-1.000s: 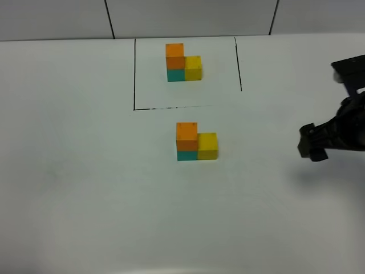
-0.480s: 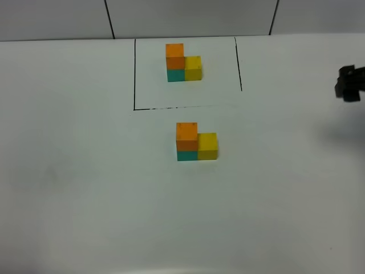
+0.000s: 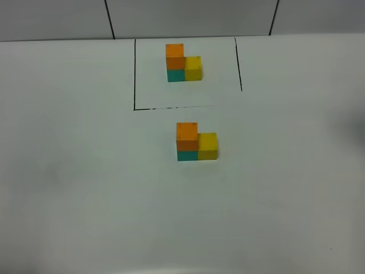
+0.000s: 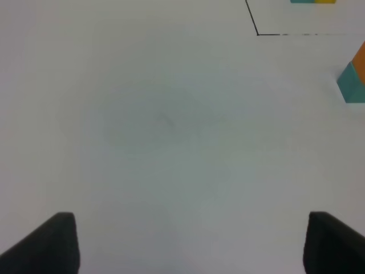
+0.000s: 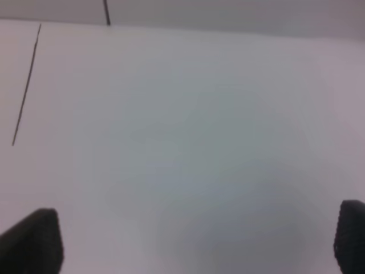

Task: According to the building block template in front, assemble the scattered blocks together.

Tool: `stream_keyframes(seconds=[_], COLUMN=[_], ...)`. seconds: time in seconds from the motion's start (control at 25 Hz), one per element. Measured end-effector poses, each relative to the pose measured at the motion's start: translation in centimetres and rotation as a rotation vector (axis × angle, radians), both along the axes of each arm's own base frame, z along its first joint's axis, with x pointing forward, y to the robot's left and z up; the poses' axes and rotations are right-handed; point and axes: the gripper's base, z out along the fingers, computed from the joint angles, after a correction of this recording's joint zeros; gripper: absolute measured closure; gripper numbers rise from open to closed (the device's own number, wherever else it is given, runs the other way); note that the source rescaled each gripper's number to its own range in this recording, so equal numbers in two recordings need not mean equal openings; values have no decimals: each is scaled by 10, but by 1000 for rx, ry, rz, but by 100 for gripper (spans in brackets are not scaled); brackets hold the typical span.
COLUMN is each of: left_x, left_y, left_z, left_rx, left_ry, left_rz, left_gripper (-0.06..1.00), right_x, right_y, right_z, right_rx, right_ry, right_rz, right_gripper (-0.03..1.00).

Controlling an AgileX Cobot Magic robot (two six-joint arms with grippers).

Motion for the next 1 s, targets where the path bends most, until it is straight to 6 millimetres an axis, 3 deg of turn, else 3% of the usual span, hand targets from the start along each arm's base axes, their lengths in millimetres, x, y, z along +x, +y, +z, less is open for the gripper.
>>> stream_keyframes(seconds=[0.2,0.4,0.72,1.0], left_x=[0,0,0,0], left_y=[0,0,0,0], left_z=[0,0,0,0], left_rx=[0,0,0,0], left_ry=[0,0,0,0], left_rz=[0,0,0,0], left_gripper=[12,12,12,12], right_x=[-49,-119,-209,-269], right_y=[-19,-28,-10,4], right_z=[5,2,-1,-20], right_rx=[-6,-3,-8,29], right_ry=[-67,-115,-189,-247], right_rz=[-88,-199,-227,-190], right_gripper=[2,2,2,2])
